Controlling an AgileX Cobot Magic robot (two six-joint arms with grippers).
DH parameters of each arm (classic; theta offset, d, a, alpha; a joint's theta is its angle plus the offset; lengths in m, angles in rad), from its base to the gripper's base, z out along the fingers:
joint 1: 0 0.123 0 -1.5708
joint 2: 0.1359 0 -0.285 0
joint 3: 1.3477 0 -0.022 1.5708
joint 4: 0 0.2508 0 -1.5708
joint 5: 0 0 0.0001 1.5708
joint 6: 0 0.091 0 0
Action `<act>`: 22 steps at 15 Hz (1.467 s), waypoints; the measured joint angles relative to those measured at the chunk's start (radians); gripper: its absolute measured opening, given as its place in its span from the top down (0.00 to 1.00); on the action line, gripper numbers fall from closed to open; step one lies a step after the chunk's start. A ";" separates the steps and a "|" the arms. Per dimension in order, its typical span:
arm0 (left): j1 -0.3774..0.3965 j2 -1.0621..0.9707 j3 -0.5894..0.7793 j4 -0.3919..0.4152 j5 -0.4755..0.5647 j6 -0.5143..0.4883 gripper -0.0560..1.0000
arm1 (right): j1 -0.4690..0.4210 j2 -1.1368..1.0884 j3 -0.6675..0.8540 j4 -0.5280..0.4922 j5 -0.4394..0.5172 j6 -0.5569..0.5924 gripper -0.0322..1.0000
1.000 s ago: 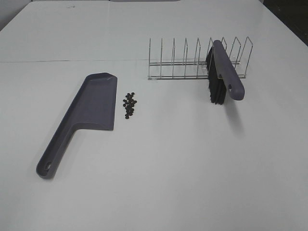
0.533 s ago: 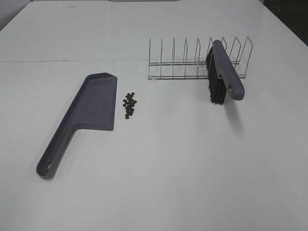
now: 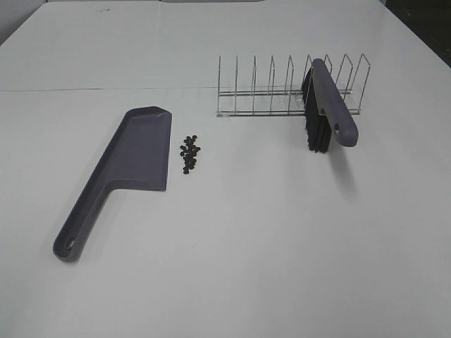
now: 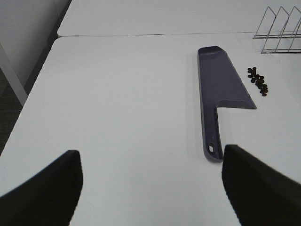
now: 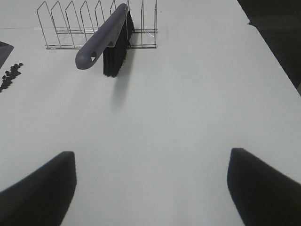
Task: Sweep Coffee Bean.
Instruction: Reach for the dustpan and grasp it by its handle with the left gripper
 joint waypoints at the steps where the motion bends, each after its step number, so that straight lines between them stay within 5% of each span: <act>1: 0.000 0.000 0.000 0.000 0.000 0.000 0.22 | 0.000 0.000 0.000 0.000 0.000 0.000 0.22; 22: 0.000 0.000 0.000 0.000 0.000 0.000 0.22 | 0.000 0.000 0.000 0.000 0.000 0.000 0.22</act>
